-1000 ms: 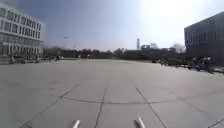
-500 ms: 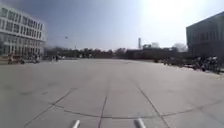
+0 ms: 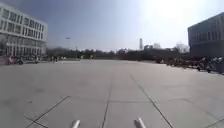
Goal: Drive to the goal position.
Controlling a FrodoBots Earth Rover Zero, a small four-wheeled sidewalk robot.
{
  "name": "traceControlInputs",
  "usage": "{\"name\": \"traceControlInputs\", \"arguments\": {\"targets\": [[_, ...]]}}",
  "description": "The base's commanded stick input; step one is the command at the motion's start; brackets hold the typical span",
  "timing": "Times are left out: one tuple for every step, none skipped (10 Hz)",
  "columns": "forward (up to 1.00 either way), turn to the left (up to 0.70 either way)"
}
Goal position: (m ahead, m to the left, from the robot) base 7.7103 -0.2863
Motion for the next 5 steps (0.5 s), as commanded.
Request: {"name": "traceControlInputs", "arguments": {"targets": [[0.7, 0.0], [0.7, 0.0], [0.7, 0.0], [0.7, 0.0], [0.7, 0.0]]}}
